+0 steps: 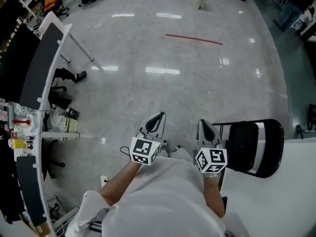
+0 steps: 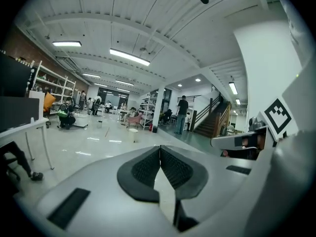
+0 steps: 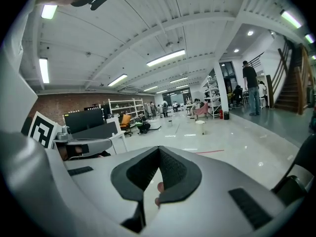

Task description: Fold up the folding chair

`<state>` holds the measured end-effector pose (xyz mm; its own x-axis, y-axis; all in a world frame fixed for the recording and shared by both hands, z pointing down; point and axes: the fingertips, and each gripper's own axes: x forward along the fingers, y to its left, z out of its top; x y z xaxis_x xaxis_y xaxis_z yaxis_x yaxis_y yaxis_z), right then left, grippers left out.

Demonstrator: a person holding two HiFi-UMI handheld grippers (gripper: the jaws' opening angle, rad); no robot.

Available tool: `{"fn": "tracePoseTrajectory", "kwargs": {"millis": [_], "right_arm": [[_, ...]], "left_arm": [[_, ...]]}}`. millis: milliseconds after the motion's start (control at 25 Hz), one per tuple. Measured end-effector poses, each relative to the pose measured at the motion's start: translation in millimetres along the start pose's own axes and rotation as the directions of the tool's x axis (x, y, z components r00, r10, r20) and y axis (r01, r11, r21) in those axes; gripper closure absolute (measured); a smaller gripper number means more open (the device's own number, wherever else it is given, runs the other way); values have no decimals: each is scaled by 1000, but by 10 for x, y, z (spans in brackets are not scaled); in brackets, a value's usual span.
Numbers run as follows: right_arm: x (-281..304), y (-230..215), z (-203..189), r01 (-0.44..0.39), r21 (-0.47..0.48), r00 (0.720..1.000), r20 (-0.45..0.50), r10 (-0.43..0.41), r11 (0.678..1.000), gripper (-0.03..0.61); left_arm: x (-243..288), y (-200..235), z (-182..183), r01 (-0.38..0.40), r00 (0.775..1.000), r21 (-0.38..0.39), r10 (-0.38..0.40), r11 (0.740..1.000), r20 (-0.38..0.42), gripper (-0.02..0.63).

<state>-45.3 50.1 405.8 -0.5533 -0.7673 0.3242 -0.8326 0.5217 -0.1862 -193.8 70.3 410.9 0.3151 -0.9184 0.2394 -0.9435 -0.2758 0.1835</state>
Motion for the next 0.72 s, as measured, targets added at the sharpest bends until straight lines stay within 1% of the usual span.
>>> {"fn": "tracePoseTrajectory", "kwargs": {"millis": [120, 200, 400, 520, 720], "right_arm": [[-21, -51, 13, -11, -1, 1000, -1, 11, 1000, 574], [0, -79, 32, -14, -7, 1000, -1, 14, 1000, 574], [-13, -83, 64, -23, -19, 1000, 1, 23, 1000, 574], [-41, -101, 78, -30, -21, 1000, -3, 30, 999, 574], [-99, -159, -7, -34, -14, 999, -23, 33, 999, 574]], "left_arm": [[20, -120, -1, 15, 1000, 26, -15, 1000, -5, 601], [29, -150, 26, 10, 1000, 35, -10, 999, -2, 601], [-23, -213, 80, -10, 1000, 14, 10, 1000, 9, 601], [-3, -299, 85, -1, 1000, 24, 1, 1000, -1, 601], [-15, -430, 36, 1, 1000, 38, 0, 999, -23, 601]]}}
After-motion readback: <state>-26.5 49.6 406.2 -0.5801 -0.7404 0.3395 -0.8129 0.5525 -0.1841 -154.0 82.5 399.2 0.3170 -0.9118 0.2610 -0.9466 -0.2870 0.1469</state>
